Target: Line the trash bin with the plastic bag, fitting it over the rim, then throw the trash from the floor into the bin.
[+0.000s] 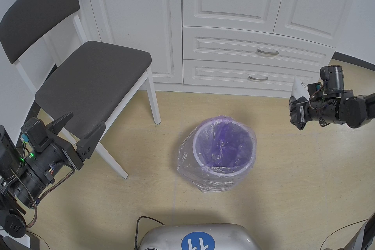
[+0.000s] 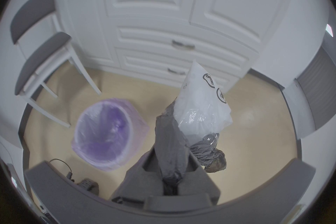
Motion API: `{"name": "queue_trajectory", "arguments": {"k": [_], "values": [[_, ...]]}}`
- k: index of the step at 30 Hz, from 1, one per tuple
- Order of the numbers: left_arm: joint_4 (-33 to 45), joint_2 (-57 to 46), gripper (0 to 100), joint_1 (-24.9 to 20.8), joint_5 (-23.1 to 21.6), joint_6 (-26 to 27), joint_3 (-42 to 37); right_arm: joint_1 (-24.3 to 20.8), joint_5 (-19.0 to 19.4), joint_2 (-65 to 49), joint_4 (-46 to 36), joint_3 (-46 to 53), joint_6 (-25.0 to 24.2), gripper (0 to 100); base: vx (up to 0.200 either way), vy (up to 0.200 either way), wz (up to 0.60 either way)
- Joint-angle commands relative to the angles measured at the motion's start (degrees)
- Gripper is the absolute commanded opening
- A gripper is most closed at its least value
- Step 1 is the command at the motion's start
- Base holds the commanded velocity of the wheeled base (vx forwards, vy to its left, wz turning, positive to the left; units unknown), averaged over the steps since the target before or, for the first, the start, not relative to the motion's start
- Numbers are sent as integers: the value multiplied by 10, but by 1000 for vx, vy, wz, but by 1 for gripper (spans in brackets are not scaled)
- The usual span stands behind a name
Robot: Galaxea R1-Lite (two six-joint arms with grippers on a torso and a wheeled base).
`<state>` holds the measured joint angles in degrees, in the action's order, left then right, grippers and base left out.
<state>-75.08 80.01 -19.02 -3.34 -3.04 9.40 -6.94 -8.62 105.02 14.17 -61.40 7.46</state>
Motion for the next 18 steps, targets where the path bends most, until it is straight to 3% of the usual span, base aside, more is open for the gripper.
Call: {"name": "queue_trajectory", "arguments": {"k": [1,5,8,11,12,13,16,18], "values": [[-1,-1,100,-1,0,0,0,-93,3,-63,130,105,0,0,0,0,0],[-1,-1,100,-1,0,0,1,-136,7,-30,204,136,-11,0,0,0,0],[-1,-1,100,-1,0,0,2,-179,7,4,236,136,-54,0,0,0,0],[-1,-1,100,-1,0,0,2,-179,7,4,236,136,-54,0,0,0,0],[-1,-2,100,-1,0,0,3,-227,14,43,240,116,-116,0,0,0,0],[-1,-2,100,-1,0,0,3,-227,14,43,240,116,-116,0,0,0,0],[-2,-2,100,-1,0,0,4,-258,34,70,198,70,-192,0,0,0,0],[-2,-1,100,-1,0,0,4,-263,42,77,119,12,-256,0,0,0,0]]}}
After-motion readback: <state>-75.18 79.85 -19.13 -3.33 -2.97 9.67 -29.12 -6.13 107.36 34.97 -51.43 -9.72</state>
